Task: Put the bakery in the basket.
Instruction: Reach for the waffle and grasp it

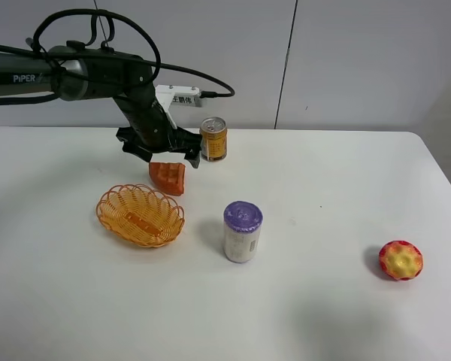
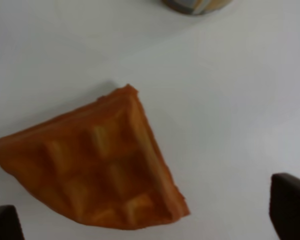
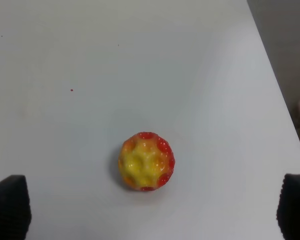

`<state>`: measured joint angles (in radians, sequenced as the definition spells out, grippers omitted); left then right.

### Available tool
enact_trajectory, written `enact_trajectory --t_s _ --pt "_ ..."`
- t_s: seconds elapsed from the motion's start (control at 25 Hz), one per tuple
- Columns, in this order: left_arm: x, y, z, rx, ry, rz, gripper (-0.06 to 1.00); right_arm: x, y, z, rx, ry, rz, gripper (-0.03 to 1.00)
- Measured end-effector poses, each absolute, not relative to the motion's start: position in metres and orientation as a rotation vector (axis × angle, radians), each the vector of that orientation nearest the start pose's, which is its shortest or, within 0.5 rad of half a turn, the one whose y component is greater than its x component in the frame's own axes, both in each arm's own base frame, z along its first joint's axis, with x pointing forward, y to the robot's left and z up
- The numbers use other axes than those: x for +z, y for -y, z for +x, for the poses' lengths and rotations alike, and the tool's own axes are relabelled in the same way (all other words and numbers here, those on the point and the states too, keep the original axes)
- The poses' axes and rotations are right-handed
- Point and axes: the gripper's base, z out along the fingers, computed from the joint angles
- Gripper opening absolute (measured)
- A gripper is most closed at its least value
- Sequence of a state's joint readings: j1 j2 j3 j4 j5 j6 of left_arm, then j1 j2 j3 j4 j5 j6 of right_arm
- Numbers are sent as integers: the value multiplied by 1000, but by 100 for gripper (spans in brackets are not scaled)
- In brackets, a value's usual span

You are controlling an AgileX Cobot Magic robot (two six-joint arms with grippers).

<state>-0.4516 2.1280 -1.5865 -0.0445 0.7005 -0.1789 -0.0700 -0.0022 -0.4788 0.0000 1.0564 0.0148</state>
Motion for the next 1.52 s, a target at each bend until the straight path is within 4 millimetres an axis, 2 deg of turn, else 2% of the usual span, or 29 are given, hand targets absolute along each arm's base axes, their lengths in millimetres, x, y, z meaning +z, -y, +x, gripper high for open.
enact_trajectory --t_s 0.2,0.48,1.32,1.4,1.52 --pt "158 202 416 -171 -2756 348 100 272 0 -3 -34 -2057 87 99" --pt "140 191 421 -136 -2807 304 100 272 0 -3 -34 -2057 87 99" --pt "96 195 428 -151 -2820 267 99 272 0 -3 -34 -2057 87 99" --pt "97 195 428 -154 -2815 264 95 272 0 -3 -34 -2057 87 99" --pt "97 195 428 -155 -2814 261 76 272 0 -3 -34 -2057 87 99"
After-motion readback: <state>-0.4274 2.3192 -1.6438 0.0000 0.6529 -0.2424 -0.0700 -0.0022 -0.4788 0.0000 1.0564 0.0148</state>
